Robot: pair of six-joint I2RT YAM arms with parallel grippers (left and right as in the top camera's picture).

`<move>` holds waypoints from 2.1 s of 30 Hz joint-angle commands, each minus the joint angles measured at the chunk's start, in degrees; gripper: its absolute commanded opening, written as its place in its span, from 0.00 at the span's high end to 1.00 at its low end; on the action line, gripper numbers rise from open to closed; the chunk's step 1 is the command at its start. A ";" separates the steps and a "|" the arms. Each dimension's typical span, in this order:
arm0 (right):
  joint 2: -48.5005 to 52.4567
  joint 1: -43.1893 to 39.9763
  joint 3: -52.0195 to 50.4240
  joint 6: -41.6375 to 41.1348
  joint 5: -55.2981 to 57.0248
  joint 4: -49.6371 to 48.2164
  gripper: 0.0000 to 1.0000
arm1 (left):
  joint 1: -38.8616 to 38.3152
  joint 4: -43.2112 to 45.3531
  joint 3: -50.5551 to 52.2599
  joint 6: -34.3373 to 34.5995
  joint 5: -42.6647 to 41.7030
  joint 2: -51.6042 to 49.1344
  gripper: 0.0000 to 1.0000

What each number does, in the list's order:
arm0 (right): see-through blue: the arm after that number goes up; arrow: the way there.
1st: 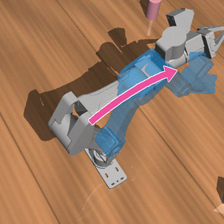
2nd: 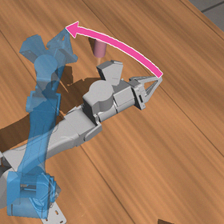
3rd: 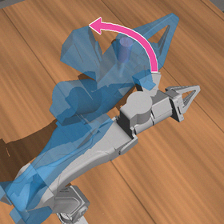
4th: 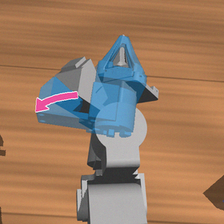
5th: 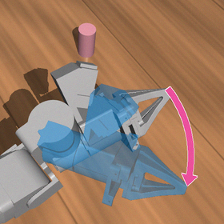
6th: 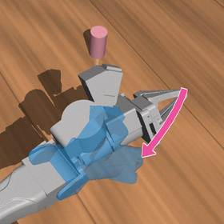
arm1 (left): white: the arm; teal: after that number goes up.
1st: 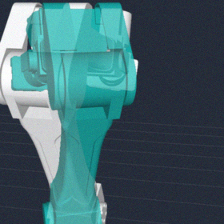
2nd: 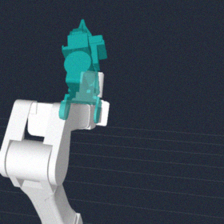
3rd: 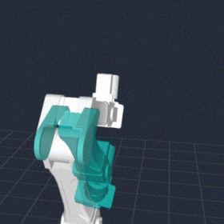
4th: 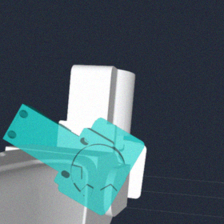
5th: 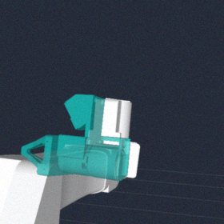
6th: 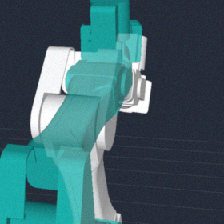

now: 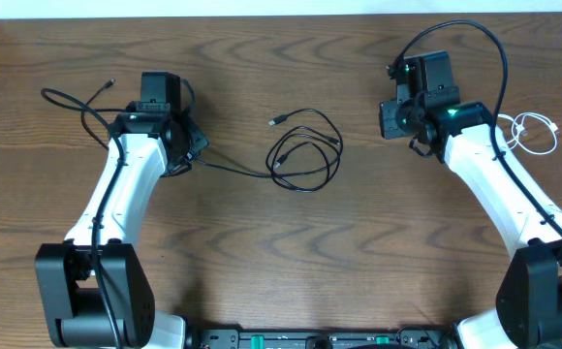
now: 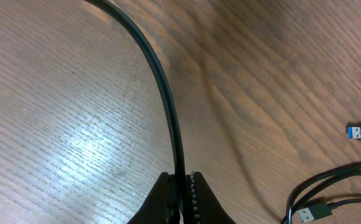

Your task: Untangle cables

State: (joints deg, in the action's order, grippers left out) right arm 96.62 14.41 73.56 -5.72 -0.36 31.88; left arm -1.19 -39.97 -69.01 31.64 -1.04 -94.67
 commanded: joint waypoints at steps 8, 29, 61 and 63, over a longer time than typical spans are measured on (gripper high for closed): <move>0.15 -0.07 -0.70 0.63 -9.81 -1.79 0.98 | 0.09 -0.94 0.68 -0.07 0.13 0.48 0.92; 9.68 7.37 -3.32 -0.63 -20.20 -5.97 0.64 | 0.09 1.92 8.09 4.70 -2.64 0.31 0.92; 16.52 11.65 0.37 -3.41 -28.02 -11.65 0.54 | 0.09 9.55 9.07 4.66 -2.82 0.33 0.48; 16.55 12.28 0.37 -3.98 -28.30 -12.22 0.44 | 0.09 10.54 9.07 4.66 -2.82 0.31 0.20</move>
State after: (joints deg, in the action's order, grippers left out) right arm 113.03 26.24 72.44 -8.95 -24.86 20.05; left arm -1.19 -30.24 -60.34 36.21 -4.21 -94.67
